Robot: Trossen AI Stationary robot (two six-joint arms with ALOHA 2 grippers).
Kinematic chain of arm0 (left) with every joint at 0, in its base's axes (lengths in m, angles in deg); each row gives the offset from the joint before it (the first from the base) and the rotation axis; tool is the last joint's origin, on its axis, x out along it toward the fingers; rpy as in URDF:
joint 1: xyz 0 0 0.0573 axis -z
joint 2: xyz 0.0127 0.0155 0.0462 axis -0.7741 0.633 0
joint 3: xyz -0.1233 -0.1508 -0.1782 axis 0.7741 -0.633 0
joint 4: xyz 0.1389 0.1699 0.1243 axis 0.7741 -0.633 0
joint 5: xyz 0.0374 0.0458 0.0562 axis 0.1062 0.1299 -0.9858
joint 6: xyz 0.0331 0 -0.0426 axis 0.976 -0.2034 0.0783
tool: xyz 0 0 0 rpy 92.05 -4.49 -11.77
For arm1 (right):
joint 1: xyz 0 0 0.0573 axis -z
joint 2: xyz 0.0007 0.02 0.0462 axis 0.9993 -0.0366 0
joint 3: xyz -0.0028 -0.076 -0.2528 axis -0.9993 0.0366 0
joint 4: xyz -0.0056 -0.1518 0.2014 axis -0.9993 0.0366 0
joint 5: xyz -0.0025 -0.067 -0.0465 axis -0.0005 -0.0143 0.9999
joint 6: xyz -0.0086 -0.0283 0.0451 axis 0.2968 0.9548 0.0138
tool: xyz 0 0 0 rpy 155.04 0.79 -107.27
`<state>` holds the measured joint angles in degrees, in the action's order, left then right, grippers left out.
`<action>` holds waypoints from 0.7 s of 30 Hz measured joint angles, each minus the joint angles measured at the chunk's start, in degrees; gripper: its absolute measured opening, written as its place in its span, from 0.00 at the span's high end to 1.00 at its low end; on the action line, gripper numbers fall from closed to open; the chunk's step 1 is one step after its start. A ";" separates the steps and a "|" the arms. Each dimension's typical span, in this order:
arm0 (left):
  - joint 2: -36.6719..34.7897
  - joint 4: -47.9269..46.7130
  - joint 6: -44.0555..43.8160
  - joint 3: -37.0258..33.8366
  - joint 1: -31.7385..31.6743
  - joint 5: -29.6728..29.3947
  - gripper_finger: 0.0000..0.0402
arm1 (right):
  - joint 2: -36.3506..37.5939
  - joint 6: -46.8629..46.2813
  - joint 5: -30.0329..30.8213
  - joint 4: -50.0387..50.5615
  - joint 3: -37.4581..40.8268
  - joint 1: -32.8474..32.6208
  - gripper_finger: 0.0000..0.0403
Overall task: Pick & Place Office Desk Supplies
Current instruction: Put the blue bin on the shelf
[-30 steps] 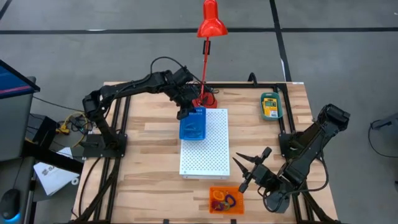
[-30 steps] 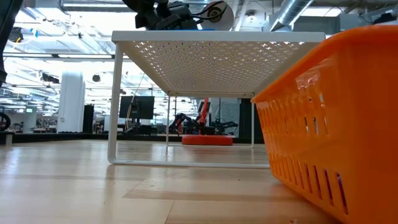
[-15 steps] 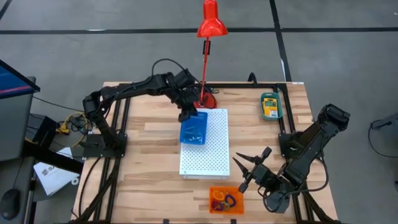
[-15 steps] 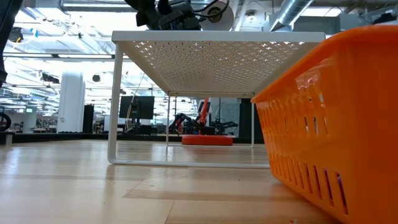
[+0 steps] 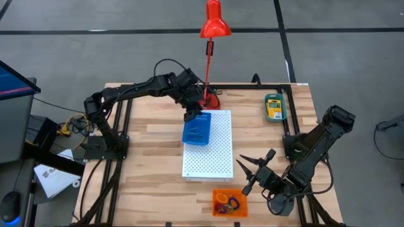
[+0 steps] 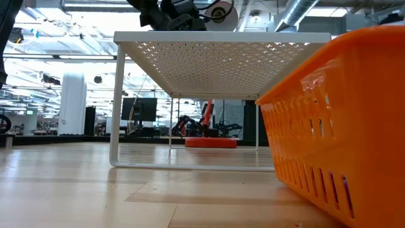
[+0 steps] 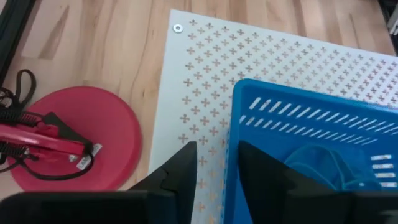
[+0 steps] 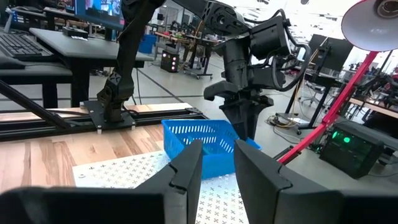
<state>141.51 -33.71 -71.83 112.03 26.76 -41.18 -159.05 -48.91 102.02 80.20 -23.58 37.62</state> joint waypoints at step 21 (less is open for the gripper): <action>0.00 0.31 0.48 0.00 -0.22 -1.28 0.75 | 0.02 0.11 0.02 0.02 0.00 0.00 0.78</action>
<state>141.51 -33.40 -71.35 112.03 26.54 -42.46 -159.03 -48.80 102.04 80.22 -23.58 37.62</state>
